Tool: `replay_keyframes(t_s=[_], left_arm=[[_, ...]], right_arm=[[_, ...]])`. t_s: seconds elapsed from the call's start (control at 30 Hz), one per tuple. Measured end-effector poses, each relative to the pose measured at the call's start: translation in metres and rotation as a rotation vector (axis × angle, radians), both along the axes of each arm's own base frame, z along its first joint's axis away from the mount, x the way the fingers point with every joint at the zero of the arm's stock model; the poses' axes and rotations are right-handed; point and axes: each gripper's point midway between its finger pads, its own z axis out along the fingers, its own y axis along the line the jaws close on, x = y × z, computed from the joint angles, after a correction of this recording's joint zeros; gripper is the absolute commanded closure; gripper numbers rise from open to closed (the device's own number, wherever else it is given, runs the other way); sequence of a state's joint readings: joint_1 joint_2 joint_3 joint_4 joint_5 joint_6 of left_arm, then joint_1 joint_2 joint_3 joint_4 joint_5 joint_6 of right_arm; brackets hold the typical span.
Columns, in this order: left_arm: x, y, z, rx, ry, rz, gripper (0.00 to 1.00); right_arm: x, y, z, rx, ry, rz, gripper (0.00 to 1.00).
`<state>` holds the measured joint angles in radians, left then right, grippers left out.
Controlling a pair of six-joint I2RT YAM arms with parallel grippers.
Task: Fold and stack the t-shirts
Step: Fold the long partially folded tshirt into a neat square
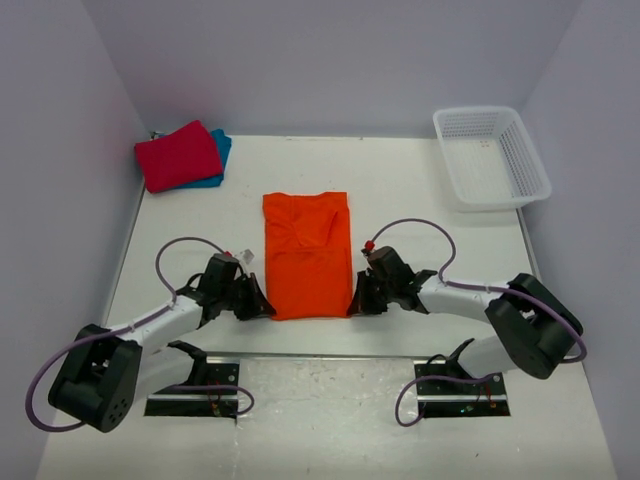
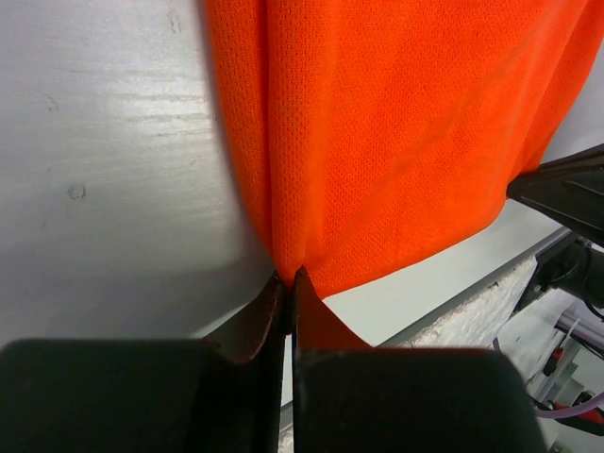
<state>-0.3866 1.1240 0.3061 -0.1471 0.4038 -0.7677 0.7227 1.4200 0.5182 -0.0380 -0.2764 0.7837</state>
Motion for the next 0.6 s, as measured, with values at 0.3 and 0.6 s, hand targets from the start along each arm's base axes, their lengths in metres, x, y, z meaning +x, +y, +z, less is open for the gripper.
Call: replay_keyframes(t_s=[0.3, 0.6], left_arm=[[-0.009, 0.005, 0.025, -0.026, -0.072, 0.006, 1.00], [-0.026, 0.009, 0.047, -0.043, -0.114, -0.008, 1.00]], right_arm=[[-0.014, -0.010, 0.004, -0.108, -0.046, 0.023, 1.00], [-0.038, -0.015, 0.034, -0.120, -0.119, 0.043, 1.00]])
